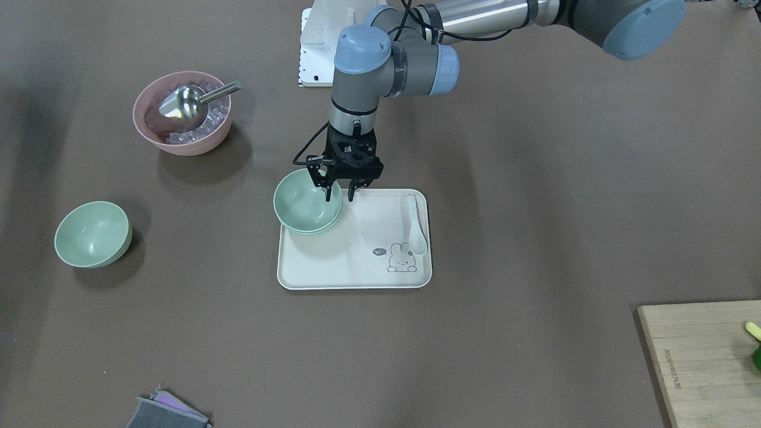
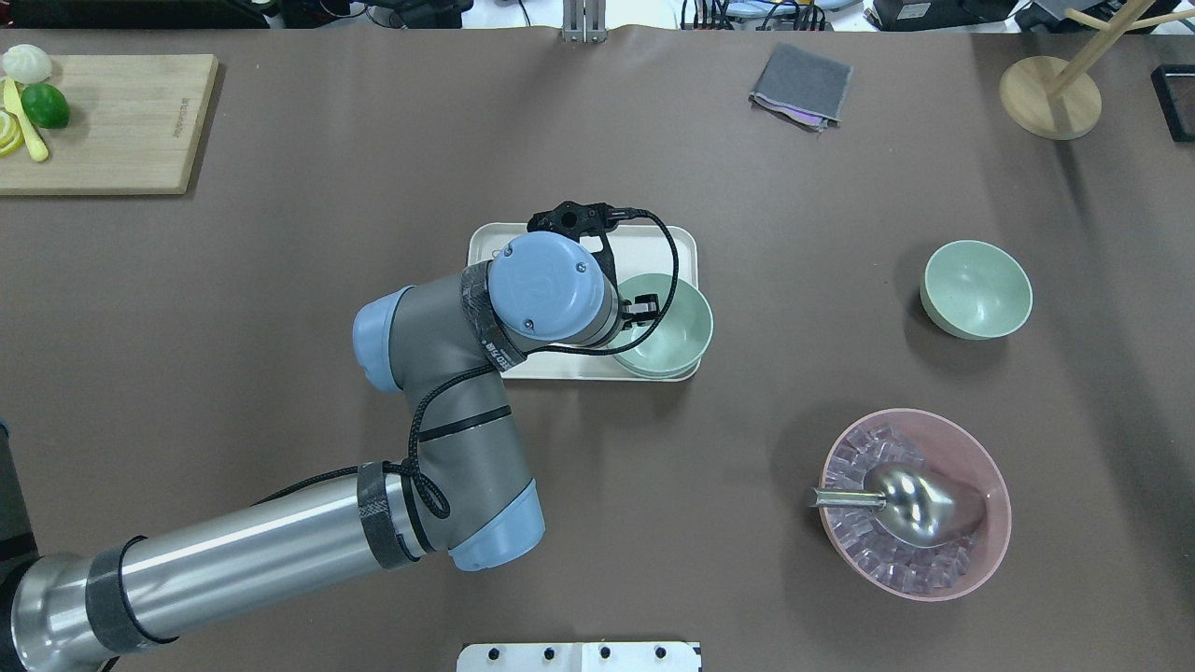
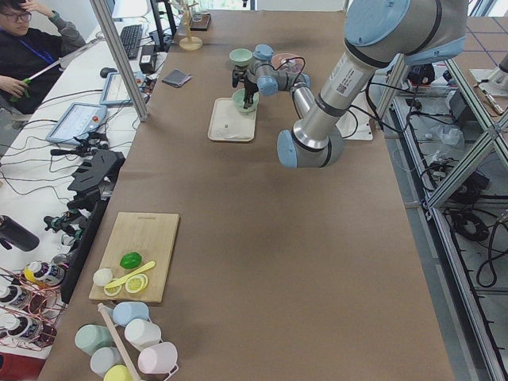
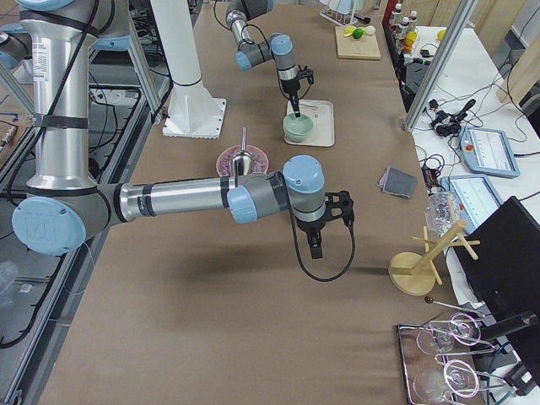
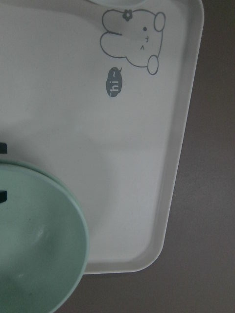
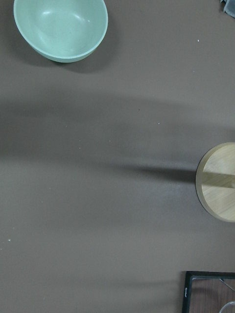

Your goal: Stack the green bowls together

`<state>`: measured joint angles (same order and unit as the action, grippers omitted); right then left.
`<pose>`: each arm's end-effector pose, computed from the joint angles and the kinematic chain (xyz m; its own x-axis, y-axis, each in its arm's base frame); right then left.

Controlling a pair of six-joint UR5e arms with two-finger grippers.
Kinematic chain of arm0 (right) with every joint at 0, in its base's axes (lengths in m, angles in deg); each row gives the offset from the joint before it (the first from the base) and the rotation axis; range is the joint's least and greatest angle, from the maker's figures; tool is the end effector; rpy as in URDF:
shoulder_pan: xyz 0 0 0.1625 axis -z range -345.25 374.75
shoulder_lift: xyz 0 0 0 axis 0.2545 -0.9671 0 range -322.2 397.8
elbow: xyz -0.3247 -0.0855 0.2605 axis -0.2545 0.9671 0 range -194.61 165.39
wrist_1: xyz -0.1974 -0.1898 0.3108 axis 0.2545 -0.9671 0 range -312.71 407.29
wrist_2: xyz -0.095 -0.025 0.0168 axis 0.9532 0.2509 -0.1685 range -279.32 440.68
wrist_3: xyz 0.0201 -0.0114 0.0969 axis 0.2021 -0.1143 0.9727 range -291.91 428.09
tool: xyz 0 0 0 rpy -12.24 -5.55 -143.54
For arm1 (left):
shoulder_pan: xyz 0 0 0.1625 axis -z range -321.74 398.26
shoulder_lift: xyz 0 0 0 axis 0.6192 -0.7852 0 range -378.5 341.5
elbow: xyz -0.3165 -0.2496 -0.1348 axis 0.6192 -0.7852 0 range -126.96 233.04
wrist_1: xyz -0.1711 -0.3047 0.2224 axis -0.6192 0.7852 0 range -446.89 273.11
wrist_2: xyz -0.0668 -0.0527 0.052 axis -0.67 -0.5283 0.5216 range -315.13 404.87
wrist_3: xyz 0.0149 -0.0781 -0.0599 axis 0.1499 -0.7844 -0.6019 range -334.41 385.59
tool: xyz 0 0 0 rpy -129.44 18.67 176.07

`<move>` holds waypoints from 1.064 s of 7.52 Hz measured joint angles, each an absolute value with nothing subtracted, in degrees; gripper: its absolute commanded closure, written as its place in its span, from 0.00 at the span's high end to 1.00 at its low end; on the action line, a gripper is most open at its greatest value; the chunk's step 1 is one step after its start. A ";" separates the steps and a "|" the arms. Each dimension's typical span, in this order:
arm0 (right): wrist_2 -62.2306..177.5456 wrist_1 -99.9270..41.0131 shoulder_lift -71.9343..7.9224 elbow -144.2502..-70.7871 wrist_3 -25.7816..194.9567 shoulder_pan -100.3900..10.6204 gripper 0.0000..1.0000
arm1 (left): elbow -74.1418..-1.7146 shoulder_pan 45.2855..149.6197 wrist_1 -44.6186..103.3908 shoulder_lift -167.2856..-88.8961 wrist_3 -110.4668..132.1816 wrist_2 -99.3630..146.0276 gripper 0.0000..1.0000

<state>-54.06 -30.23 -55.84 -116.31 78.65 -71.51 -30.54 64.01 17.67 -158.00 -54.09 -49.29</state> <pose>0.0318 -0.4826 0.5630 0.6922 -0.1166 0.7122 -0.0668 0.9723 0.2241 0.6179 -0.4381 0.1394 0.5420 -0.0630 -0.8380 0.2857 0.9516 0.1132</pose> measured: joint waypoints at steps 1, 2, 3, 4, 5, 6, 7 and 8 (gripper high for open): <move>-54.06 -30.25 -55.82 -116.27 78.69 -71.49 1.00 | -30.91 64.10 17.72 -157.98 -54.04 -48.94 0.97; -54.06 -30.29 -55.78 -116.25 78.76 -71.48 1.00 | -32.14 64.38 17.63 -157.96 -53.97 -48.87 0.97; -54.06 -30.29 -55.70 -116.26 79.15 -71.48 1.00 | -34.46 64.90 17.38 -157.28 -53.70 -49.07 0.98; -54.07 -30.24 -55.57 -116.37 80.12 -71.41 1.00 | -37.92 65.85 16.92 -155.05 -52.07 -49.81 0.98; -54.15 -30.17 -55.45 -116.56 81.39 -71.26 1.00 | -42.46 67.63 15.28 -151.77 -48.79 -52.00 0.98; -54.27 -30.06 -55.42 -117.05 83.21 -70.84 1.00 | -47.93 70.55 11.66 -148.12 -44.39 -55.68 0.98; -54.38 -29.94 -55.50 -117.95 85.44 -70.21 1.00 | -52.91 73.96 7.10 -145.10 -38.95 -59.16 0.98; -54.52 -29.86 -55.68 -119.25 88.23 -69.24 1.00 | -57.49 78.44 1.49 -142.35 -31.29 -62.75 0.98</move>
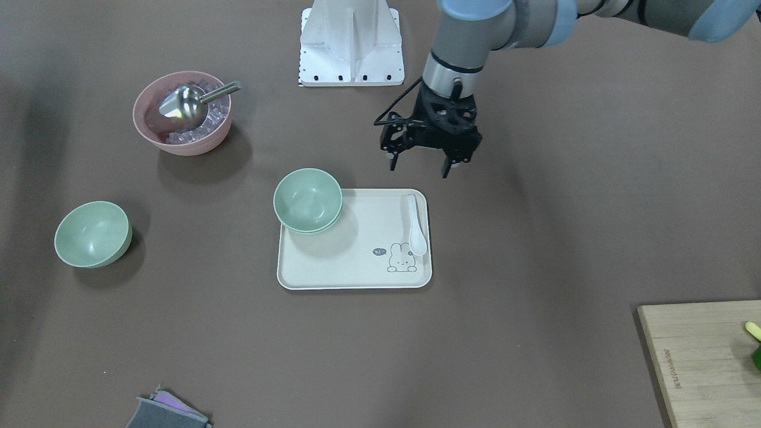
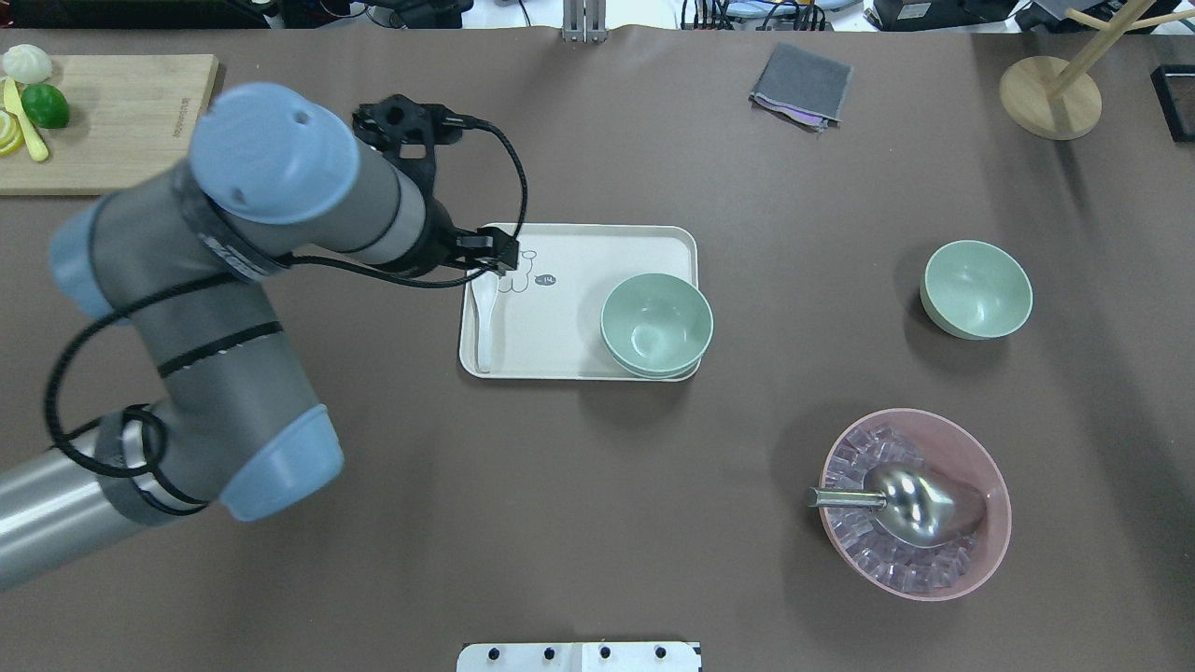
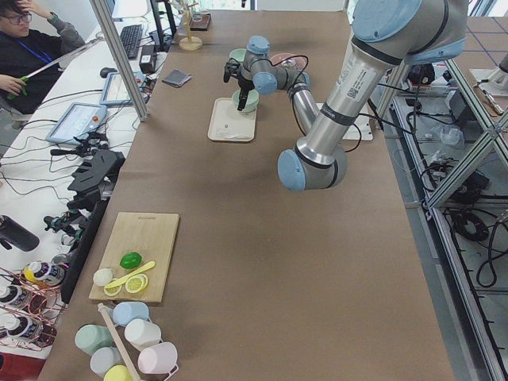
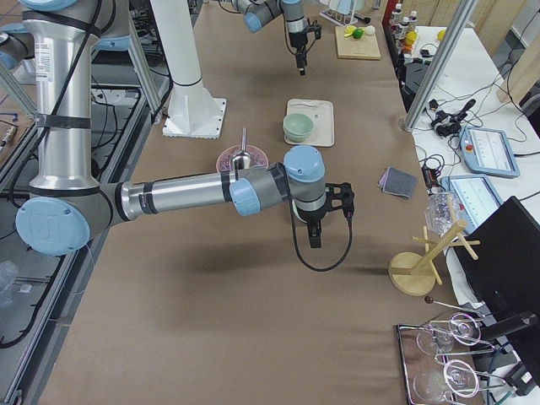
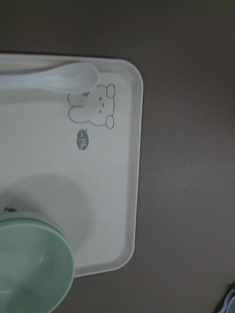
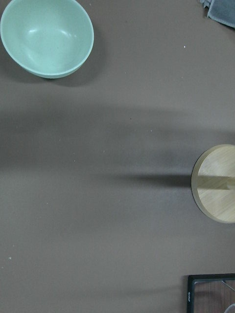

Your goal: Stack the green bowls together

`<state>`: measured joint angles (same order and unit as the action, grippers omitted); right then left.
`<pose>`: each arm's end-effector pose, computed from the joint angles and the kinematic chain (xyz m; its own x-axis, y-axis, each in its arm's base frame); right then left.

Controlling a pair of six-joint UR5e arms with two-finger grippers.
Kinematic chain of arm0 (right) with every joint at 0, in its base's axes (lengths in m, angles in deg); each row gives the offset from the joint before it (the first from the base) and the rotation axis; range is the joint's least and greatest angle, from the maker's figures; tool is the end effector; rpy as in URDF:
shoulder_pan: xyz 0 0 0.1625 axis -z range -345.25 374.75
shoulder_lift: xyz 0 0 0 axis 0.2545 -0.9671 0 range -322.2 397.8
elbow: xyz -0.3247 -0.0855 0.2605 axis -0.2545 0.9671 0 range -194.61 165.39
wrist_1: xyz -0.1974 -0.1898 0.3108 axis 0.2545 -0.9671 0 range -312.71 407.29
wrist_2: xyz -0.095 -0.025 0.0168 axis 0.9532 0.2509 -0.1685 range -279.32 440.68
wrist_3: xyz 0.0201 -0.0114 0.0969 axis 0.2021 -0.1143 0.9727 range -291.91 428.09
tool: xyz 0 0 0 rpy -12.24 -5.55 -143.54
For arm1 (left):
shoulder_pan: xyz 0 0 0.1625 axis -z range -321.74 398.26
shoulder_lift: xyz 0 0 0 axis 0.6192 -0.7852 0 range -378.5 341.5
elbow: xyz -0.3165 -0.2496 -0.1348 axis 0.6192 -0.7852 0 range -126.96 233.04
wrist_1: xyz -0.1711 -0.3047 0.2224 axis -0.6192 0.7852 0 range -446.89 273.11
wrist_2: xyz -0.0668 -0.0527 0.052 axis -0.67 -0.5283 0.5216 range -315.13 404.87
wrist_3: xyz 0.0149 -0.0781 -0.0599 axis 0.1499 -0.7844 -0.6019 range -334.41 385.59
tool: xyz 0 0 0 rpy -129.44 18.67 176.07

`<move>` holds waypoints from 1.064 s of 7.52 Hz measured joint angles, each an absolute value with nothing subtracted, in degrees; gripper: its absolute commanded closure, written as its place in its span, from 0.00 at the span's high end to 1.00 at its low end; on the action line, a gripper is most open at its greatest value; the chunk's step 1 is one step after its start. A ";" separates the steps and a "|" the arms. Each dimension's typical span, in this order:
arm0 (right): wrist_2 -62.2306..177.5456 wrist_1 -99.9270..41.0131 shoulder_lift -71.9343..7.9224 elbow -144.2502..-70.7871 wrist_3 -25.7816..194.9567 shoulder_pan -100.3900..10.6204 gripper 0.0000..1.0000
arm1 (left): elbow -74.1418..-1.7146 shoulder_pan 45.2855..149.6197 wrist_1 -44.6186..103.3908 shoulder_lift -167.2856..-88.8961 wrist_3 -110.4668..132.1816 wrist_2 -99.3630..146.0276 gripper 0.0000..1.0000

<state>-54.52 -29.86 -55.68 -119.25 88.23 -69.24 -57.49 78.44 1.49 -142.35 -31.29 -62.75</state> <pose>0.0122 -0.4825 0.5344 0.6625 -0.0260 0.7486 -0.1410 0.9772 0.1588 0.3926 -0.4667 0.1746 0.6226 0.1559 -0.7669 0.1083 0.9534 0.2817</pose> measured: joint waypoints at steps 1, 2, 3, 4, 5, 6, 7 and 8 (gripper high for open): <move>-54.57 -29.79 -55.81 -120.67 91.55 -67.88 1.00 | -60.99 84.04 -4.30 -139.85 -21.92 -66.72 0.98; -54.44 -29.74 -55.85 -121.94 95.08 -66.02 1.00 | -63.02 90.35 -8.85 -137.04 -11.14 -70.75 0.98; -54.15 -29.72 -55.82 -122.75 97.98 -64.15 1.00 | -63.16 97.79 -11.27 -133.46 0.92 -74.86 0.98; -53.60 -29.71 -55.66 -123.11 99.72 -62.44 1.00 | -60.69 106.02 -12.68 -130.28 13.21 -79.88 0.98; -52.58 -29.71 -55.41 -123.16 100.56 -60.81 1.00 | -56.38 112.88 -13.64 -127.09 25.38 -84.59 0.98; -51.50 -29.72 -54.95 -123.04 100.90 -59.29 1.00 | -52.33 118.05 -14.02 -124.00 35.63 -87.05 0.98; -50.43 -29.78 -54.33 -122.78 101.05 -57.80 1.00 | -49.32 121.88 -14.20 -122.02 41.67 -87.96 0.98; -49.26 -29.83 -53.63 -122.38 101.10 -56.23 1.00 | -47.30 124.15 -14.16 -119.56 44.59 -88.39 0.98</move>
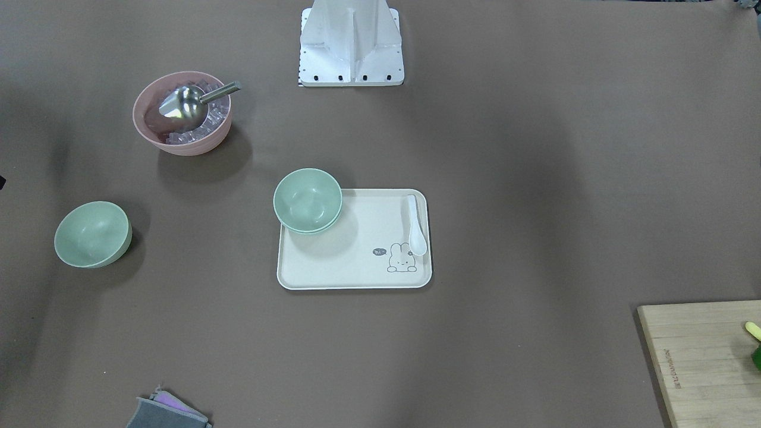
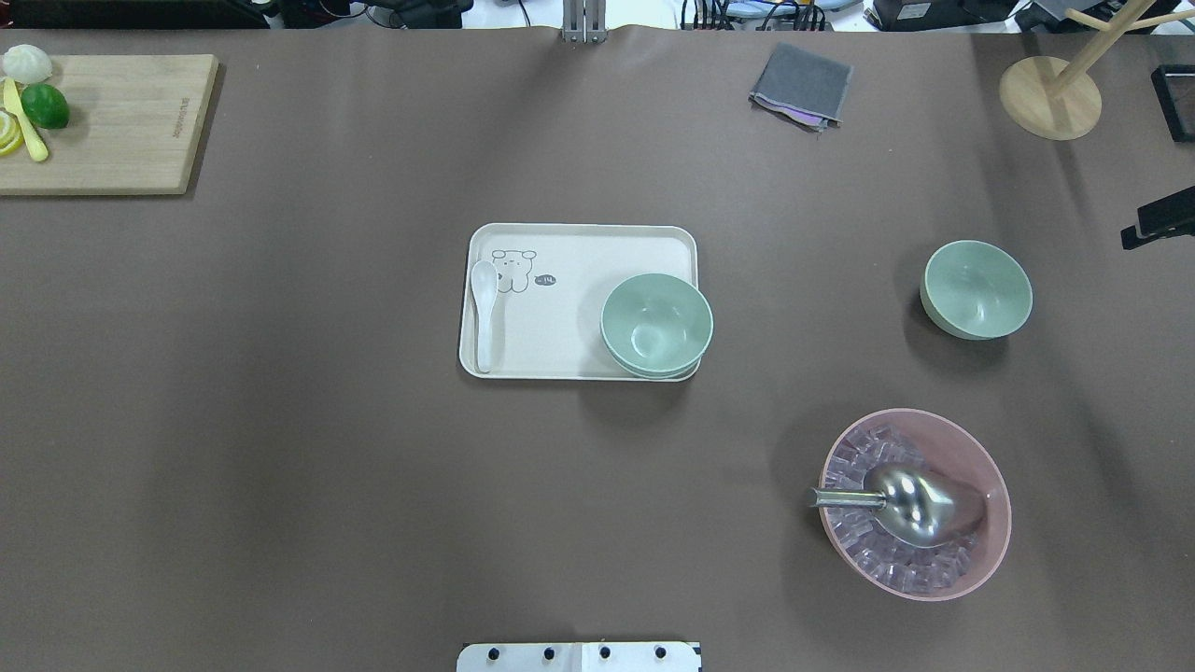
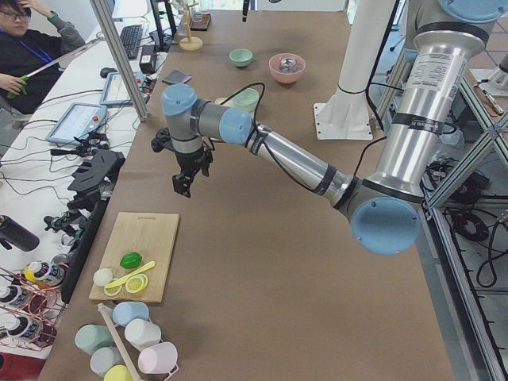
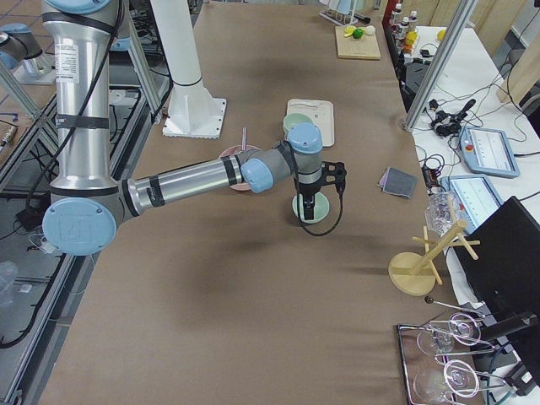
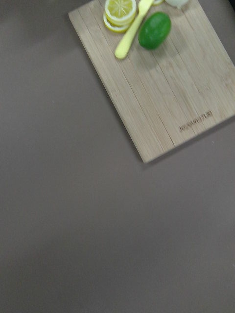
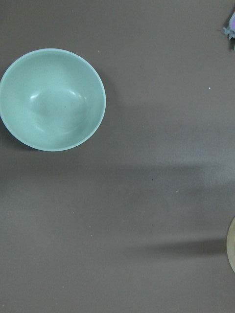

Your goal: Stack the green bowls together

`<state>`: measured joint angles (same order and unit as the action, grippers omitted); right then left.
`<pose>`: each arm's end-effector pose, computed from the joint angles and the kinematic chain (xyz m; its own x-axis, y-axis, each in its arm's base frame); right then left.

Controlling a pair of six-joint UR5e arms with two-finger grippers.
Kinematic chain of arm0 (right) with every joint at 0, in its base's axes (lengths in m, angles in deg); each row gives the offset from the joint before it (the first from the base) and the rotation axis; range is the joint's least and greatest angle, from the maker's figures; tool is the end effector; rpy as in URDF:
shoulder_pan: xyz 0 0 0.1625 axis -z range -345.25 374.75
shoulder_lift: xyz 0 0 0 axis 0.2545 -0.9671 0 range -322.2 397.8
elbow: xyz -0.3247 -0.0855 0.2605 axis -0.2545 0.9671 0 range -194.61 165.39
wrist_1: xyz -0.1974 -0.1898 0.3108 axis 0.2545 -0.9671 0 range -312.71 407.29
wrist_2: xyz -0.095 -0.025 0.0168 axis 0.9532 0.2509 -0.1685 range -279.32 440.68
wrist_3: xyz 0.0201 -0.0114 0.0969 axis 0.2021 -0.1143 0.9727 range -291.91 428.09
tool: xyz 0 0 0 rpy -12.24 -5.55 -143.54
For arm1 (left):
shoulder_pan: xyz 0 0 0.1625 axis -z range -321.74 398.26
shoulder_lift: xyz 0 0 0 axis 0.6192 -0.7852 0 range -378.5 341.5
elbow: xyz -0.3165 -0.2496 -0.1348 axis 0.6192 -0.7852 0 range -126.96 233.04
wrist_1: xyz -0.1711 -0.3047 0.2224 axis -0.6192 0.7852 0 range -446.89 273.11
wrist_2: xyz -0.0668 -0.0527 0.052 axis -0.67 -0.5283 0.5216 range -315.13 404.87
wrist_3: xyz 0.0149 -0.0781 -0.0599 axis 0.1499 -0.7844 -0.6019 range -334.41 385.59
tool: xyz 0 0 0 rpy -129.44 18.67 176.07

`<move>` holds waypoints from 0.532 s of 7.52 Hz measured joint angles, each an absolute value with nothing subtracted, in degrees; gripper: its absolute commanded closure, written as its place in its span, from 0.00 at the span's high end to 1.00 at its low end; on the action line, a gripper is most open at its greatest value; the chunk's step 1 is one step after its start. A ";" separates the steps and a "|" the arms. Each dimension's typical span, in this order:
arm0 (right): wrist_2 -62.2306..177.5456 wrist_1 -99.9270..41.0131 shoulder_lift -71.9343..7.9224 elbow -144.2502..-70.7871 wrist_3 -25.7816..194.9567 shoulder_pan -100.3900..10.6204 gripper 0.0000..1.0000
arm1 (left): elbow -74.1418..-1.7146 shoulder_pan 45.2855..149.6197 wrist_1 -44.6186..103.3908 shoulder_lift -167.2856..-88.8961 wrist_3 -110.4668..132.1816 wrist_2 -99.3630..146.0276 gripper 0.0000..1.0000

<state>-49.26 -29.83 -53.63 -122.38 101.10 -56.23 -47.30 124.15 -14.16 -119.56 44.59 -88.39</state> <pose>-0.0941 -0.4859 0.4950 0.6772 -0.0085 0.7357 -0.1007 0.9895 0.1041 -0.0254 -0.5547 0.5016 0.6603 0.4199 -0.6227 -0.3029 0.9076 0.2908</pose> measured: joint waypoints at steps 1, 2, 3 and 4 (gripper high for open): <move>-48.29 -29.68 -52.69 -121.61 101.12 -54.65 1.00 | -46.34 125.44 -13.36 -116.42 45.66 -88.76 0.98; -47.21 -28.50 -51.84 -120.27 101.37 -53.12 1.00 | -46.01 126.13 -11.76 -113.77 45.98 -89.02 0.98; -46.16 -25.27 -51.28 -117.89 102.26 -51.70 1.00 | -45.89 126.41 -10.27 -112.27 46.02 -89.14 0.98; -45.50 -20.83 -50.82 -114.95 103.77 -50.54 0.99 | -45.88 126.46 -9.60 -111.72 46.01 -89.19 0.98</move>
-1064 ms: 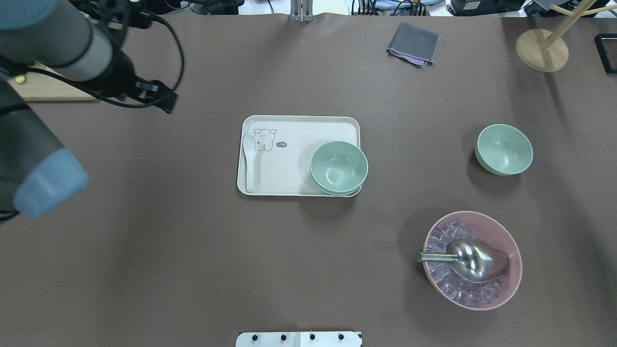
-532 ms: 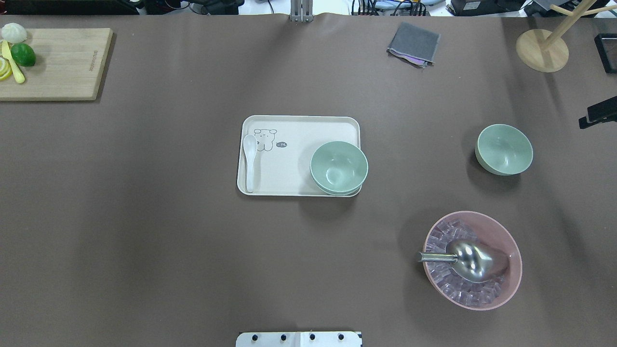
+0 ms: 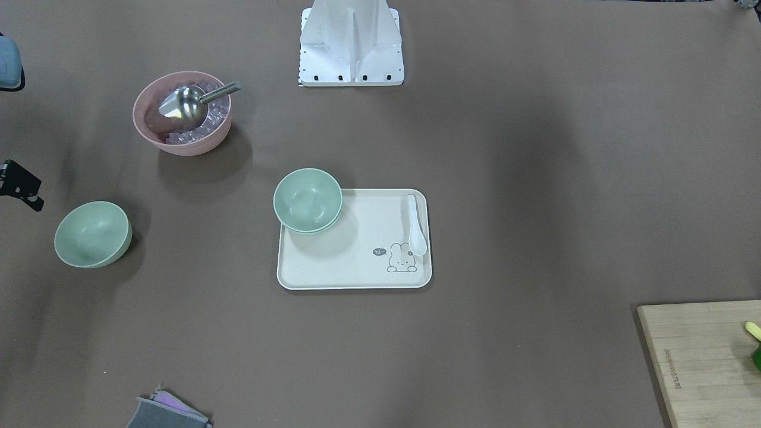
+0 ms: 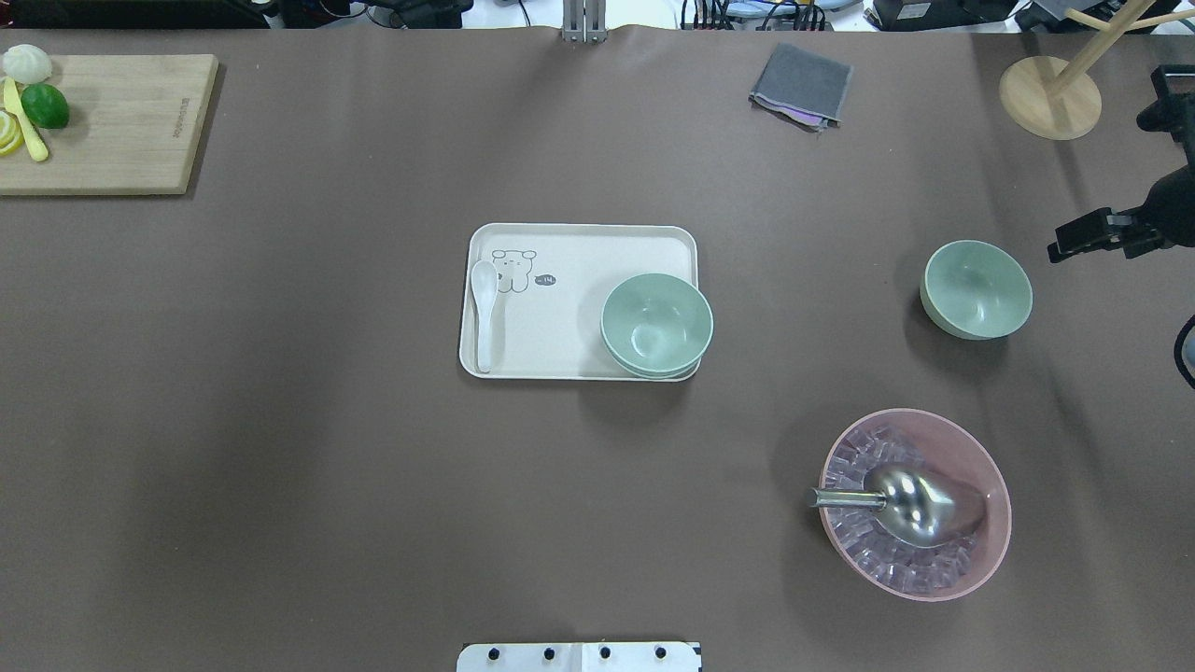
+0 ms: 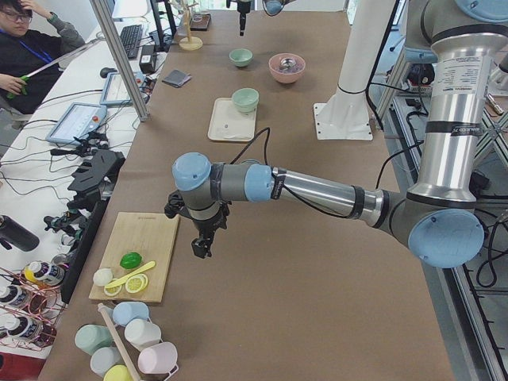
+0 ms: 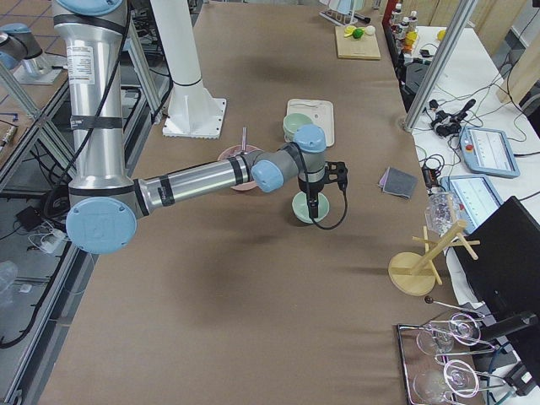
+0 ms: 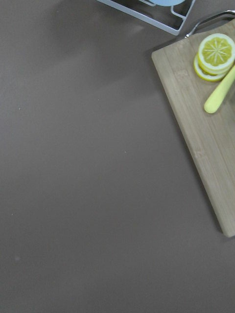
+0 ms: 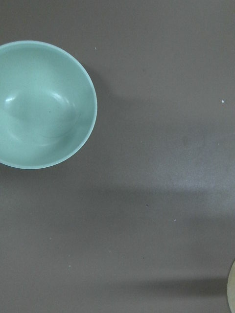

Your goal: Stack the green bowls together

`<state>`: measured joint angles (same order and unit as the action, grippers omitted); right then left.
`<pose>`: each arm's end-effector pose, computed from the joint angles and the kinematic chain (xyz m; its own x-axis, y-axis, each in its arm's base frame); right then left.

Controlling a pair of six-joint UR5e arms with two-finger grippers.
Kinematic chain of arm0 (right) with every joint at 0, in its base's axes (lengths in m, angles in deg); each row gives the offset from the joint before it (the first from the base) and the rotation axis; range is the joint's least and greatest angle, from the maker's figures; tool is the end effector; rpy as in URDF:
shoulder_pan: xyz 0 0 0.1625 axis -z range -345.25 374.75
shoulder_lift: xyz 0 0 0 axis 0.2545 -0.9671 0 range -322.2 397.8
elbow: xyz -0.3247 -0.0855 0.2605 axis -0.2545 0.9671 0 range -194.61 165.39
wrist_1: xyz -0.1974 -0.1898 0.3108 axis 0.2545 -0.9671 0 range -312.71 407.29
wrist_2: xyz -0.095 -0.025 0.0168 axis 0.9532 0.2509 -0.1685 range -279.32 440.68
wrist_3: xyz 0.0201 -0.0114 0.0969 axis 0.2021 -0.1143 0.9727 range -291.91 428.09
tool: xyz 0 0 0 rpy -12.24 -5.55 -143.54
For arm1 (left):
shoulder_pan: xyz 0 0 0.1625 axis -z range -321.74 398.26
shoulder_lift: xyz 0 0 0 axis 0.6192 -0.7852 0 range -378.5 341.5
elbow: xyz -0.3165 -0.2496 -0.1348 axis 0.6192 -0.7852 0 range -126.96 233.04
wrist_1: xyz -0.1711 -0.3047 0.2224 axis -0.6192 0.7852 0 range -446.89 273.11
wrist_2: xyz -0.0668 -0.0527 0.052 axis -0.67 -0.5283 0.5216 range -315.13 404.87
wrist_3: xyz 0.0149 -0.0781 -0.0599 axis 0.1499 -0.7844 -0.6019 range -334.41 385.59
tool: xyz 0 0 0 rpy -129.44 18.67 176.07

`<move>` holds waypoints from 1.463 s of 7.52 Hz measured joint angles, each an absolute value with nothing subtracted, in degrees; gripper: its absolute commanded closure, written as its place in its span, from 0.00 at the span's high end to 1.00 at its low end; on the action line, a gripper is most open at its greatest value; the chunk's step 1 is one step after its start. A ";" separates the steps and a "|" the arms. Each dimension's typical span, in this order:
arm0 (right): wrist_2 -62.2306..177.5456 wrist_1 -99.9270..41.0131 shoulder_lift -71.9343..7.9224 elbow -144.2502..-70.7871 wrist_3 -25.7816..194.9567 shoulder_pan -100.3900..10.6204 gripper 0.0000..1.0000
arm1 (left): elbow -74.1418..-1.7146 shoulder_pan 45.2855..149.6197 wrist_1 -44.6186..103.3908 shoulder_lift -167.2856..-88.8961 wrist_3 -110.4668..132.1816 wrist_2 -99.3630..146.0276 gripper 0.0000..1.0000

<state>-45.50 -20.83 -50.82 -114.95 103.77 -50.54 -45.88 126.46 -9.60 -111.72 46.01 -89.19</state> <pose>-0.1504 -0.5051 0.5195 0.6879 -0.0738 0.7221 -0.0651 0.9845 0.1627 -0.0482 -0.5081 0.5768 0.6624 0.3635 -0.6550 -0.2801 0.9312 0.2334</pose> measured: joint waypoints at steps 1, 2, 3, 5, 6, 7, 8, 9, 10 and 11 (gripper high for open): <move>-44.58 -17.01 -50.54 -112.33 105.64 -49.48 0.98 | -45.94 126.48 -9.33 -111.55 46.01 -89.22 0.98; -43.06 -14.73 -50.42 -110.57 107.22 -48.14 0.98 | -46.00 126.50 -9.22 -111.52 46.02 -89.24 0.98; -41.72 -13.78 -50.39 -109.69 108.21 -46.74 0.95 | -46.11 126.50 -9.16 -111.52 46.00 -89.25 0.98; -39.94 -13.33 -50.36 -108.92 108.97 -44.63 0.68 | -46.34 126.48 -9.12 -111.54 45.98 -89.25 0.98; -39.25 -13.29 -50.33 -108.71 109.82 -43.80 0.61 | -46.39 126.48 -9.11 -111.52 45.99 -89.26 0.98; -38.85 -13.25 -50.30 -108.62 111.21 -43.02 0.61 | -46.45 126.48 -9.11 -111.50 46.03 -89.26 0.98; -38.62 -13.23 -50.23 -108.57 112.18 -42.36 0.60 | -46.49 126.49 -9.11 -111.50 46.05 -89.26 0.98; -38.49 -13.24 -50.16 -108.52 112.61 -41.94 0.59 | -46.54 126.49 -9.11 -111.53 46.06 -89.25 0.98; -38.45 -13.26 -50.14 -108.43 112.78 -41.73 0.59 | -46.62 126.48 -9.11 -111.56 46.07 -89.26 0.98; -38.44 -13.26 -50.15 -108.28 112.81 -41.64 0.59 | -46.66 126.48 -9.11 -111.56 46.07 -89.27 0.98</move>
